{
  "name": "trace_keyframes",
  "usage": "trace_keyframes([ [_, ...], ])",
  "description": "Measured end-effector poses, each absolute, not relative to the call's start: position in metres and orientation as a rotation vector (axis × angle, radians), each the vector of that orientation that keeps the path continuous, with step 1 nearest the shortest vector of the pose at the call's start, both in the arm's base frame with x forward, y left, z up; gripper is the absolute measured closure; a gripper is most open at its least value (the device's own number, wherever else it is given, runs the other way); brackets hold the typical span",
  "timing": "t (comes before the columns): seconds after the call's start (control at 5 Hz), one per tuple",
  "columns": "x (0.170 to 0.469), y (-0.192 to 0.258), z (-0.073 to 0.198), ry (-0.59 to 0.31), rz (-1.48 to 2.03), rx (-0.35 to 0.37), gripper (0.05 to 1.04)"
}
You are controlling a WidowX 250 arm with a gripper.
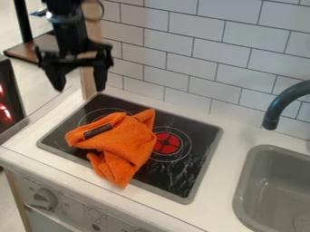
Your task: Fold the cloth top right to bottom left
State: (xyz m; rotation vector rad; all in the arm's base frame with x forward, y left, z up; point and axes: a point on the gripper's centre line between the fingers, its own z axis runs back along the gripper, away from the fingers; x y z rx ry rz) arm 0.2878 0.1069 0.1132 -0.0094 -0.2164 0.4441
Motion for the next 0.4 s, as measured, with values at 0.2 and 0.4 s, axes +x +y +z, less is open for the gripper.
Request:
trace_keyframes([
  [0.2, 0.2872, 0.1022, 0.1273, -0.252, 0.421, -0.028, 0.084],
  [0.4, 0.2871, 0.1024, 0.1278, -0.253, 0.414, -0.026, 0.084],
])
